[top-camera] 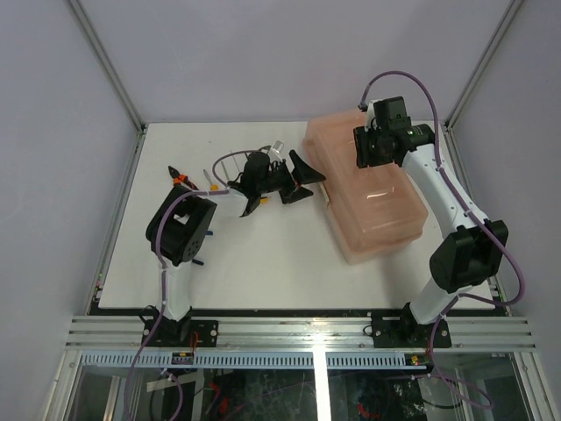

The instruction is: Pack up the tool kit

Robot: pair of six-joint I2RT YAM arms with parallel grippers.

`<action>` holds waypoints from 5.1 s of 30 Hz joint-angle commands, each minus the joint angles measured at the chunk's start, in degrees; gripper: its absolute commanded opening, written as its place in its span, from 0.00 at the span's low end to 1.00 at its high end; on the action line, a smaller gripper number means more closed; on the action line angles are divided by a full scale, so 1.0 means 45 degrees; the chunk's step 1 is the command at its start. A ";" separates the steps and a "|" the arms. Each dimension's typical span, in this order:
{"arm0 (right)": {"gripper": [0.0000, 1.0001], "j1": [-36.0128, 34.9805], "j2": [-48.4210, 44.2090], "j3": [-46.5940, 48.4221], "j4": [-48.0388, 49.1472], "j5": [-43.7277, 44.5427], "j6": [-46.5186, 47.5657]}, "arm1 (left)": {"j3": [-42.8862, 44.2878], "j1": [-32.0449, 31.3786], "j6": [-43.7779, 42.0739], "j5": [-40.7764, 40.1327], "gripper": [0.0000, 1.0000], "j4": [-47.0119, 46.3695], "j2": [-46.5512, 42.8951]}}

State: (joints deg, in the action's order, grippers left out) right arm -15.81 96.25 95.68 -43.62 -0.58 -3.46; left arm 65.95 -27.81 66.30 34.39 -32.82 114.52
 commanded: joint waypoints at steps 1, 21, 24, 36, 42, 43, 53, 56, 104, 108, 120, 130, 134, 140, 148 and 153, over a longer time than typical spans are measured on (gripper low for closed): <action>0.48 -0.0068 -0.0079 -0.0699 -0.1204 0.0158 -0.0169 | -0.0407 -0.0148 0.1769 0.0563 1.00 -0.3259 0.0551; 0.62 0.1881 -0.0464 0.3688 -0.1802 0.2084 -0.0455 | -0.0779 -0.0142 0.3831 0.0828 1.00 -0.7023 0.2070; 0.63 0.3317 -0.0507 0.2822 -0.1106 0.2014 -0.0416 | -0.0735 -0.0151 0.3792 0.0837 1.00 -0.7021 0.2172; 0.62 0.5172 0.1059 0.0270 -0.0489 -0.0377 0.0289 | -0.0325 -0.0147 0.4628 0.1027 1.00 -0.8343 0.2844; 0.60 0.5170 0.1399 0.0269 -0.0844 -0.1946 0.0339 | -0.0045 -0.0167 0.5412 0.1210 1.00 -0.9128 0.3128; 0.60 0.5162 0.1436 0.0289 -0.0922 -0.2152 0.0357 | -0.0042 -0.0182 0.5582 0.1213 1.00 -0.9289 0.3160; 0.55 0.5154 0.1638 -0.0375 -0.1269 -0.4277 0.0545 | 0.0264 -0.0206 0.6950 0.1518 0.82 -1.1120 0.3291; 0.55 0.5155 0.1602 -0.0767 -0.1250 -0.4358 0.0613 | 0.0425 -0.0216 0.7306 0.1588 0.63 -1.1467 0.3300; 0.54 0.5135 0.0513 -0.1976 -0.0107 -0.3840 0.0243 | 0.6573 0.0008 -0.5566 0.0676 0.00 1.3456 0.0589; 0.57 0.5135 -0.0128 -0.1133 -0.0240 -0.3621 0.0070 | 0.6029 0.0290 -0.6003 0.0569 0.00 1.3523 0.0233; 0.60 0.4422 -0.1043 0.2919 -0.2679 -0.4012 -0.0510 | 0.6763 0.0677 -0.6875 0.1214 0.00 1.3445 -0.0297; 0.60 0.3625 -0.2029 0.2054 -0.2445 -0.4055 -0.1124 | 0.9015 0.0658 -0.6687 0.2655 0.00 1.3426 -0.0654; 0.60 0.3235 -0.1921 0.2231 -0.2415 -0.4099 -0.1307 | 0.9561 0.0515 -0.6514 0.2844 0.00 1.3426 -0.0600; 0.60 0.2892 -0.1816 0.2130 -0.2206 -0.4273 -0.1635 | 0.9634 0.0334 -0.6323 0.2650 0.00 1.3426 -0.0324; 0.66 0.2223 -0.1340 0.3070 -0.3212 -0.4546 -0.1649 | 1.0576 -0.0062 -0.5987 0.2477 0.00 1.3211 0.0163; 0.67 0.1241 -0.1116 0.2725 -0.3423 -0.3552 -0.1762 | 1.0734 -0.0178 -0.5880 0.2430 0.00 1.3151 0.0288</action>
State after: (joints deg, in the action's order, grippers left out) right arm -7.07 90.39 107.04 -56.95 -19.09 -10.59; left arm 110.72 -28.14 40.05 41.25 31.83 116.66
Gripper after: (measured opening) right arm 0.671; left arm 0.052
